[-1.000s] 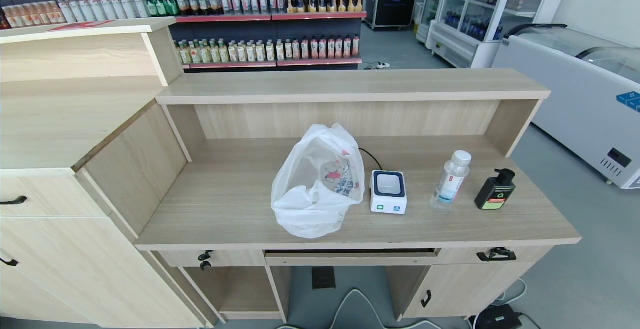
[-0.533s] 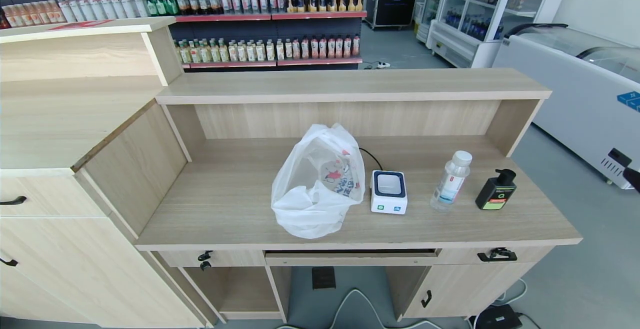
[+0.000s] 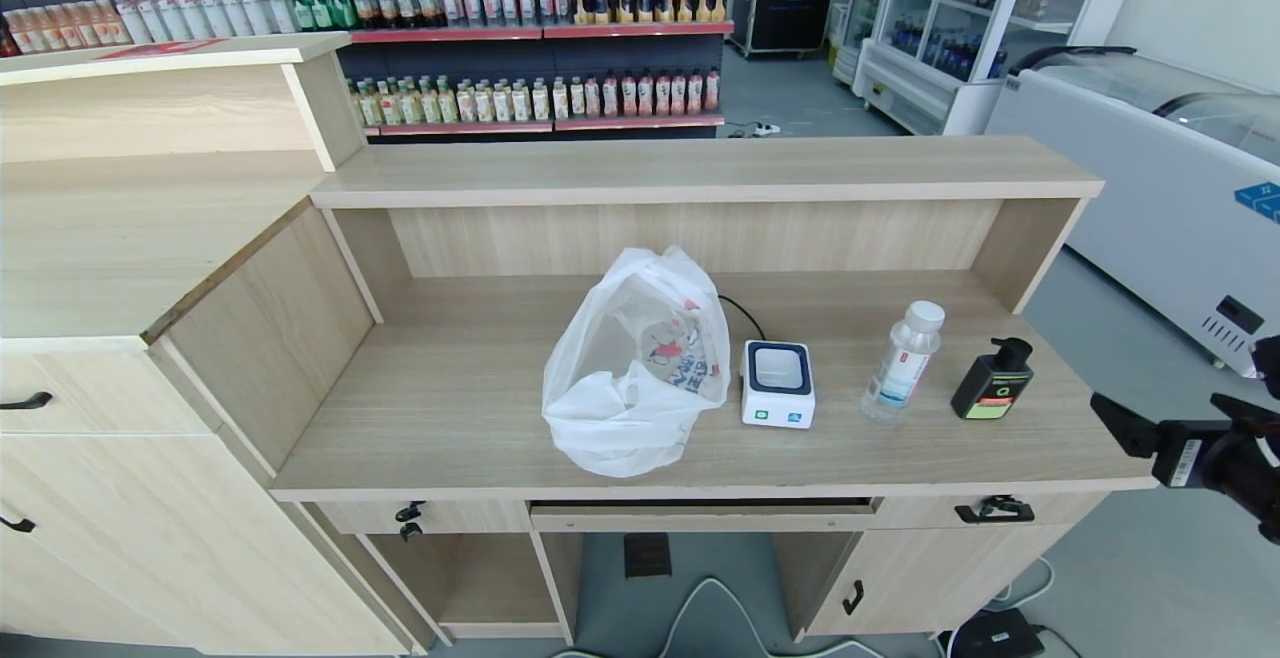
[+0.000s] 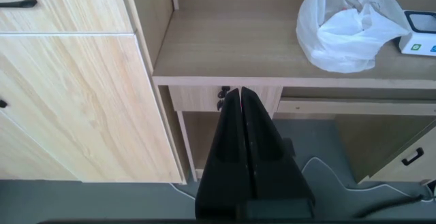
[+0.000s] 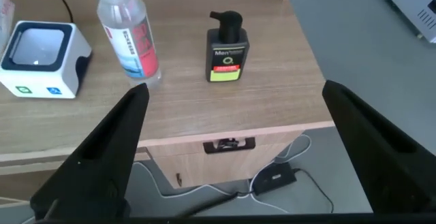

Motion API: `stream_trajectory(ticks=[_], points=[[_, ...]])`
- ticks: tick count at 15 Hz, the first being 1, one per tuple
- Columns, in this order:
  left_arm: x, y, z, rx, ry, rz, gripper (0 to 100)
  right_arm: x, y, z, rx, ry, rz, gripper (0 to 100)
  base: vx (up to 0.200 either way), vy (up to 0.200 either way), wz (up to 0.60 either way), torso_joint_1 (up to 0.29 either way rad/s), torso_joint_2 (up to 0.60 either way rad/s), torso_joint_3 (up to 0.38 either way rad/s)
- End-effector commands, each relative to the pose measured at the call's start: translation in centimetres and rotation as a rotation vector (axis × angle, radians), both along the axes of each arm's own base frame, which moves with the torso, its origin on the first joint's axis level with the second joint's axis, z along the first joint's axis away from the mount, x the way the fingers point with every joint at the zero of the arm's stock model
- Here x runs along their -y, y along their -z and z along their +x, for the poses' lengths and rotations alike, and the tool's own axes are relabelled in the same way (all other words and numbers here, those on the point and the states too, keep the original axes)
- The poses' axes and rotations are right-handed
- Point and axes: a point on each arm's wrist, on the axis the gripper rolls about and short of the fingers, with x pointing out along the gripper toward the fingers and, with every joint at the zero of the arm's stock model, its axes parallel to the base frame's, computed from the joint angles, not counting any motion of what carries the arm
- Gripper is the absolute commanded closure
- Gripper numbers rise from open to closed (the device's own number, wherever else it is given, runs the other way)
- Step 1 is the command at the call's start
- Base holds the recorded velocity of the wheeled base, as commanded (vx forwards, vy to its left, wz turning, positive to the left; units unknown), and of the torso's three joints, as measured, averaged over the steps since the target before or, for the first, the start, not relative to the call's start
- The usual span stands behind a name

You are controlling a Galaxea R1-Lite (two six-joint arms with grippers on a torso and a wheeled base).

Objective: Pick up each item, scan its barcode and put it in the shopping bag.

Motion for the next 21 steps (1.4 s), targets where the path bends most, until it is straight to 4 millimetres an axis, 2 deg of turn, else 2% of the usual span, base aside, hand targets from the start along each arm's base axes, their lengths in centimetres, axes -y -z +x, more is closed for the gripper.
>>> stream_trajectory(ticks=[1, 7, 11, 12, 13, 17, 21], points=[[0.0, 0.0, 0.0, 0.000, -0.001, 0.000, 100, 0.6, 3.2, 1.3, -0.119, 0.002, 0.009, 0, 0.000, 0.000, 0.00, 0.000, 0.00, 0.000], [0.0, 0.0, 0.0, 0.000, -0.001, 0.000, 100, 1.3, 5.1, 4.1, -0.071, -0.017, -0.010, 0, 0.000, 0.000, 0.00, 0.000, 0.00, 0.000], [0.0, 0.0, 0.0, 0.000, -0.001, 0.000, 100, 0.7, 5.8, 8.2, -0.022, -0.078, -0.027, 0, 0.000, 0.000, 0.00, 0.000, 0.00, 0.000], [0.0, 0.0, 0.0, 0.000, -0.001, 0.000, 100, 0.7, 5.8, 8.3, -0.018, -0.078, -0.029, 0, 0.000, 0.000, 0.00, 0.000, 0.00, 0.000], [0.0, 0.0, 0.0, 0.000, -0.001, 0.000, 100, 0.4, 5.8, 9.6, 0.002, -0.099, -0.035, 0, 0.000, 0.000, 0.00, 0.000, 0.00, 0.000], [0.0, 0.0, 0.0, 0.000, -0.001, 0.000, 100, -0.8, 7.2, 12.7, 0.013, -0.151, -0.039, 0, 0.000, 0.000, 0.00, 0.000, 0.00, 0.000], [0.0, 0.0, 0.0, 0.000, -0.001, 0.000, 100, -1.7, 8.4, 14.9, 0.020, -0.188, -0.057, 0, 0.000, 0.000, 0.00, 0.000, 0.00, 0.000]])
